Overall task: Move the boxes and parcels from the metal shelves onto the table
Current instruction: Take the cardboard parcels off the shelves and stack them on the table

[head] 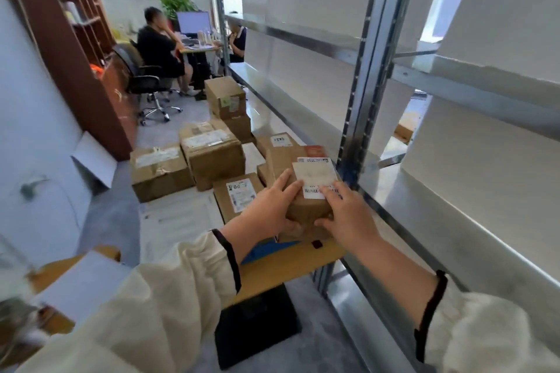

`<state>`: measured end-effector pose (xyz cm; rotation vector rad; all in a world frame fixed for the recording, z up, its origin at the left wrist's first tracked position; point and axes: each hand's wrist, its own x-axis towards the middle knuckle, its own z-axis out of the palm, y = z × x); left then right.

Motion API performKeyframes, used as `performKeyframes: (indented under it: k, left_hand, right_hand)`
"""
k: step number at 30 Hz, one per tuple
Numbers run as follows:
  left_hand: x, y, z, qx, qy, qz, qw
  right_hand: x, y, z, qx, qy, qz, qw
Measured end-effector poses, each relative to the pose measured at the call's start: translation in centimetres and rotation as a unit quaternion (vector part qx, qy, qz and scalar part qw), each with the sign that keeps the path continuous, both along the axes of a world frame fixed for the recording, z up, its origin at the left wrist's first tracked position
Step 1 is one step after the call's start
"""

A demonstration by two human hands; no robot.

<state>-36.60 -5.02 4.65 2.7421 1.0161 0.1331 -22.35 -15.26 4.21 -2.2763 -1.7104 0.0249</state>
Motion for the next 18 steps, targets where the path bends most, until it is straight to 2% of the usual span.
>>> performKeyframes:
  k: [7, 18]
  left_hand:
    - [-0.5, 8.2, 0.4, 0.003, -0.016, 0.071, 0.997]
    - [7.1, 23.6, 1.0, 0.007, -0.040, 0.148, 0.988]
  right_hand:
    - [0.8, 10.2, 0.5, 0.017, -0.019, 0.066, 0.998]
    - [9.7, 28.1, 1.9, 0.027, -0.025, 0.149, 0.988]
